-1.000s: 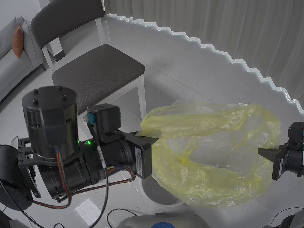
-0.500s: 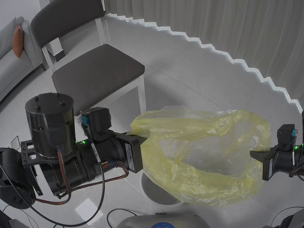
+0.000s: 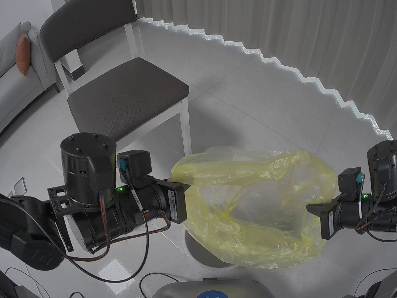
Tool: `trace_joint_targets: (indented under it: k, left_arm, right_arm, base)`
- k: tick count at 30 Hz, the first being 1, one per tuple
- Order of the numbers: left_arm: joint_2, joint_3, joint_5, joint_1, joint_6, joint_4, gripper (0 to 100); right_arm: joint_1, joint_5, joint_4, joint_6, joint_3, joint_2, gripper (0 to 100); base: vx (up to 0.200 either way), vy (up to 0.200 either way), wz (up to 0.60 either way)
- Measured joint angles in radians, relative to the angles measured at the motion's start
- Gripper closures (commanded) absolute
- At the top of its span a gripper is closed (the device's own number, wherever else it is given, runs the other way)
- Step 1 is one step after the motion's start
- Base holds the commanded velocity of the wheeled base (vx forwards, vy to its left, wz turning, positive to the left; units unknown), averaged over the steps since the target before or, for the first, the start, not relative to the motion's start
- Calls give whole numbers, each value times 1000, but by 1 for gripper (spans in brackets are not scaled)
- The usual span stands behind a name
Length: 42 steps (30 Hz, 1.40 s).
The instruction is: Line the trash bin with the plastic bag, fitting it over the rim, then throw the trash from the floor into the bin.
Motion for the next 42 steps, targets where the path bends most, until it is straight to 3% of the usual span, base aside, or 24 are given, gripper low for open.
trace_joint_targets:
  k: [11,42]
  left_arm:
    - [67,81,-21,21,-54,-121,100]
    - [459,239,-117,63,-93,-645,100]
  right_arm:
    - [6,36,-84,31,2,102,100]
    - [15,130,-355,71,-13,536,100]
  base:
    - [0,0,0]
    - [0,0,0]
